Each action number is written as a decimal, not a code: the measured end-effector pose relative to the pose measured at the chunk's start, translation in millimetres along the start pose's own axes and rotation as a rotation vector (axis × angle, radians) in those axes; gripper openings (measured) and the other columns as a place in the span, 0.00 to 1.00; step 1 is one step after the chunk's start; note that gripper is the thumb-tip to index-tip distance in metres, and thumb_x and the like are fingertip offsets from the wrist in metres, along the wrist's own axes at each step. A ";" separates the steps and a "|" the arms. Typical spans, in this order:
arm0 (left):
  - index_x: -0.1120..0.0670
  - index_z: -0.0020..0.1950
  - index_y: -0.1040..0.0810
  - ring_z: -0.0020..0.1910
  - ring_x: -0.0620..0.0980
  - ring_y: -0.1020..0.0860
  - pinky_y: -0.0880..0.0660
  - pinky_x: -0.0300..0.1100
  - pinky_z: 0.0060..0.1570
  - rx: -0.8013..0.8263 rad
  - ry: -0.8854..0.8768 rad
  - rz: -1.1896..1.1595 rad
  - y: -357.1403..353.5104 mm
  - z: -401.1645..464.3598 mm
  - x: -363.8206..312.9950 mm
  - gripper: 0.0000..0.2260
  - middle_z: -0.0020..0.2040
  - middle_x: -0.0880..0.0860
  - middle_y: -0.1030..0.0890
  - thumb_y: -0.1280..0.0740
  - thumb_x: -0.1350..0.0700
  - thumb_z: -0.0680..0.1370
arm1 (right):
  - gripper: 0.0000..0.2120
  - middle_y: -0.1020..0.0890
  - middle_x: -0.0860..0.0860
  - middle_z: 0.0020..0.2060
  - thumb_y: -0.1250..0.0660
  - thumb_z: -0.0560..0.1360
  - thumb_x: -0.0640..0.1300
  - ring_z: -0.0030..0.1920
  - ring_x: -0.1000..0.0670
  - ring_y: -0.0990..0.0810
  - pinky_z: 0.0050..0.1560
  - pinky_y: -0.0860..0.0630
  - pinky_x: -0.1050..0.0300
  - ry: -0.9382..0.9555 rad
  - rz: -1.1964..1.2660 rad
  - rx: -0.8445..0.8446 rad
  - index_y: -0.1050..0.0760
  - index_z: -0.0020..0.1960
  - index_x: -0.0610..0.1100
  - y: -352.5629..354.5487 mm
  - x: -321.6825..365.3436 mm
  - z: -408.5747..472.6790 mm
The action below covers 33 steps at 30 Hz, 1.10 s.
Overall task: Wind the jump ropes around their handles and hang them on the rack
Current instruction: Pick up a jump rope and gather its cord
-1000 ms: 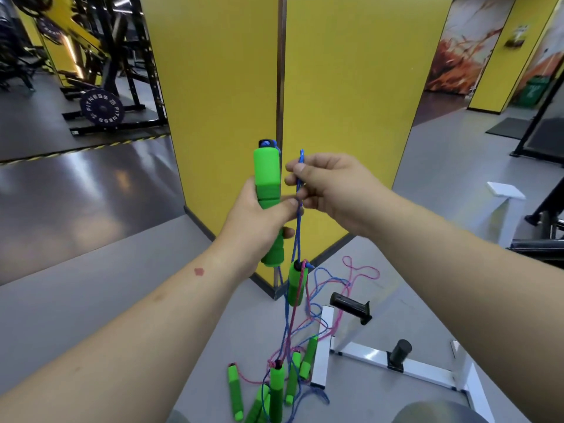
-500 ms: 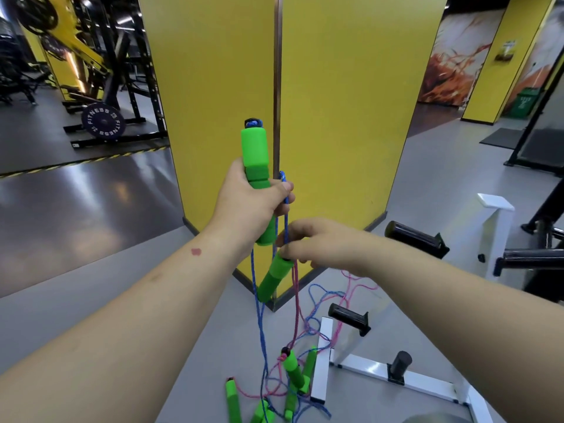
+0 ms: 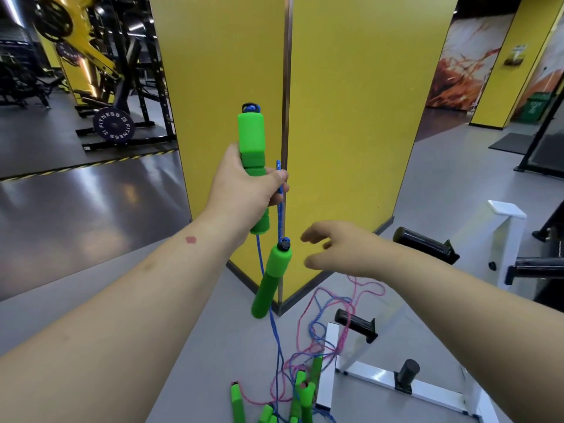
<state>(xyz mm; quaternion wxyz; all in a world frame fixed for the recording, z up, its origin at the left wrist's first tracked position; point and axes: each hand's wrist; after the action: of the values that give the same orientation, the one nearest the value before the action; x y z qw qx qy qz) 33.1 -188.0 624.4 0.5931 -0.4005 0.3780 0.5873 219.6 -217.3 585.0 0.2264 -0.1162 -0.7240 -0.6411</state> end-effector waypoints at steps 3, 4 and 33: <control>0.52 0.54 0.30 0.37 0.50 0.17 0.19 0.43 0.40 0.005 0.010 -0.030 -5.2 -1.4 -2.2 0.15 0.48 0.64 0.17 0.27 0.64 0.76 | 0.25 0.21 0.55 0.60 0.28 0.73 0.57 0.59 0.53 0.21 0.62 0.24 0.52 0.089 0.216 0.054 0.26 0.68 0.52 -8.5 21.9 1.6; 0.52 0.54 0.30 0.36 0.50 0.17 0.19 0.44 0.41 0.000 0.017 -0.040 -5.1 -0.7 -3.0 0.14 0.47 0.63 0.16 0.27 0.63 0.76 | 0.25 0.21 0.54 0.60 0.28 0.74 0.56 0.59 0.52 0.21 0.63 0.25 0.52 0.109 0.218 0.047 0.26 0.68 0.51 -12.9 26.1 3.6; 0.44 0.55 0.32 0.42 0.48 0.17 0.18 0.51 0.43 0.241 0.124 0.629 0.5 -21.0 -14.3 0.25 0.46 0.47 0.17 0.23 0.45 0.65 | 0.04 0.20 0.47 0.47 0.34 0.80 0.52 0.44 0.45 0.16 0.43 0.16 0.43 0.132 0.871 -0.444 0.24 0.50 0.52 34.4 64.6 11.2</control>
<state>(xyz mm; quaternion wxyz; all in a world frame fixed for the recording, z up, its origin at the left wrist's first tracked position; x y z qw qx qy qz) 32.7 -213.0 629.3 0.4021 -0.2263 0.5850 0.6669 177.2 -209.1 645.0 0.4887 -0.4128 -0.4380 -0.6316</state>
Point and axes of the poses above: each hand's wrist, its own z-axis towards the middle knuckle, its own y-axis out of the back of the hand, x = y × z
